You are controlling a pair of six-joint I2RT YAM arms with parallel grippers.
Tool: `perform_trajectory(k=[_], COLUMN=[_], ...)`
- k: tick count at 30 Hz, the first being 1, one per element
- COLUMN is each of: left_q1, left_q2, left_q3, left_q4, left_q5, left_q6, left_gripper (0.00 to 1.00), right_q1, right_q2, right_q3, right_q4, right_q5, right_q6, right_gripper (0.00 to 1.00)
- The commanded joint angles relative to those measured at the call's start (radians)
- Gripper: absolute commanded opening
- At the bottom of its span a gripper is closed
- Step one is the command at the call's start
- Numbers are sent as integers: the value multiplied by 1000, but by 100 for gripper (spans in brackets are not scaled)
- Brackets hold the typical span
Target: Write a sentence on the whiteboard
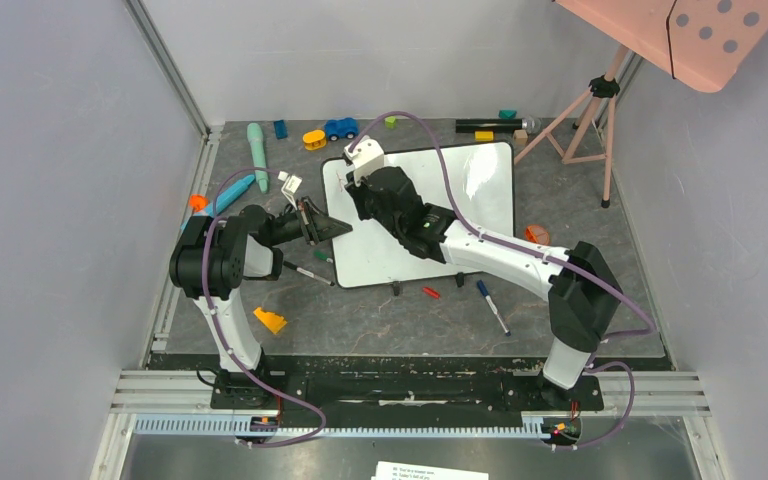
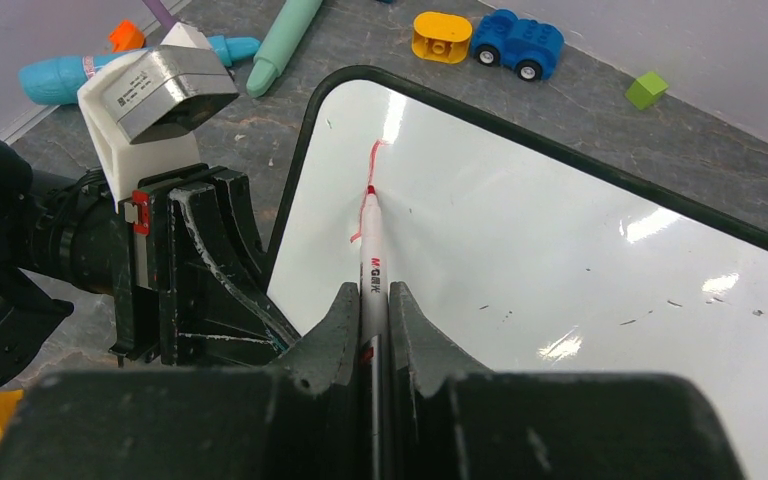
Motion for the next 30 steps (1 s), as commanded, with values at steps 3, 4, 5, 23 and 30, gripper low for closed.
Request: perform_trajectory(k=[3,4,5,23,30], left_q1=[-14,-15,-14,-14,-14], left_q2=[16,16,16,15,15], left_q3=[4,4,4,3,2], left_q4=[53,53,53,53,53], left_q5=[10,10,10,9,9], left_q6=[80,80,80,82,82], left_gripper=[2,2,2,2,2], right_q1=[-10,-11,-11,-35,-42], right_q2=[11,11,10,-45,-62], right_q3=[34,33,33,-26,-45], right_q4=[4,3,0,-28,-34], right_q5=[-1,5,10,87,92], right_q6=[-1,0,-1,10,15], right_gripper=[0,0,0,0,0])
